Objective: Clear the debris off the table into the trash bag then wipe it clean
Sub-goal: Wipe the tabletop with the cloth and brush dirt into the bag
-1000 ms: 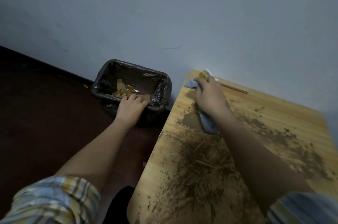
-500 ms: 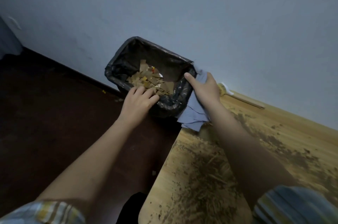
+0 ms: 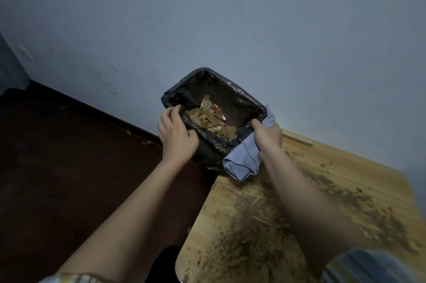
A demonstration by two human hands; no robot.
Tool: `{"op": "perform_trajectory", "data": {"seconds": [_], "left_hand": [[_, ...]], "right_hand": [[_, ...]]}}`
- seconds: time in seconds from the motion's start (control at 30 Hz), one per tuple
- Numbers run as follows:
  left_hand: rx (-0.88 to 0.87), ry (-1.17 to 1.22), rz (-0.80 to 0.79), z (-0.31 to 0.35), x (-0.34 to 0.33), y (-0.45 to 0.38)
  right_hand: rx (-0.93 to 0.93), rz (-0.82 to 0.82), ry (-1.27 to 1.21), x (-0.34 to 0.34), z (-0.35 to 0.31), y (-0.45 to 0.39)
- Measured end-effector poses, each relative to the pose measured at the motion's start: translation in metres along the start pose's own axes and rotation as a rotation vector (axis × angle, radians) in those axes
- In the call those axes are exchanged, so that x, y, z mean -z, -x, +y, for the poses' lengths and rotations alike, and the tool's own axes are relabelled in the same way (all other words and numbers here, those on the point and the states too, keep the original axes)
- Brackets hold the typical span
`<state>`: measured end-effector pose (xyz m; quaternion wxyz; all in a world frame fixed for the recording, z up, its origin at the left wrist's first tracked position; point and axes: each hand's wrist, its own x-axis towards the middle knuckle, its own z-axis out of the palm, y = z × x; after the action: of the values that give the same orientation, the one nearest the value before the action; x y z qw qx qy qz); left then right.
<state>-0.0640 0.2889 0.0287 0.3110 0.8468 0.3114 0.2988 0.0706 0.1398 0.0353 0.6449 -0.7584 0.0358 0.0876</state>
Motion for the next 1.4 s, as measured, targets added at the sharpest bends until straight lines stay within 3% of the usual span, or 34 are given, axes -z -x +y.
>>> {"op": "perform_trajectory", "data": {"seconds": [0.07,0.17,0.3,0.63,0.83,1.07,1.4], "left_hand": [[0.191,0.21,-0.038,0.007,-0.003,-0.001],[0.34,0.32,-0.15,0.015,-0.007,-0.002],[0.374,0.32,-0.237,0.025,-0.017,0.0],[0.272,0.309,-0.104,0.025,-0.017,-0.015],[0.222,0.012,-0.136,0.011,0.003,-0.036],[0.027,-0.308,-0.168,-0.005,0.001,-0.052],[-0.035,-0.561,-0.216,-0.052,-0.033,-0.074]], "right_hand": [[0.012,0.021,-0.012,0.003,0.002,0.005],[0.027,0.015,-0.03,0.005,0.003,0.013],[0.013,0.022,-0.003,0.005,0.003,0.018],[0.045,-0.085,-0.001,0.015,0.009,0.014],[0.174,-0.04,0.192,0.038,0.002,0.001],[0.331,-0.037,0.807,0.036,-0.011,-0.023],[0.542,-0.134,1.121,0.01,0.003,-0.059]]}}
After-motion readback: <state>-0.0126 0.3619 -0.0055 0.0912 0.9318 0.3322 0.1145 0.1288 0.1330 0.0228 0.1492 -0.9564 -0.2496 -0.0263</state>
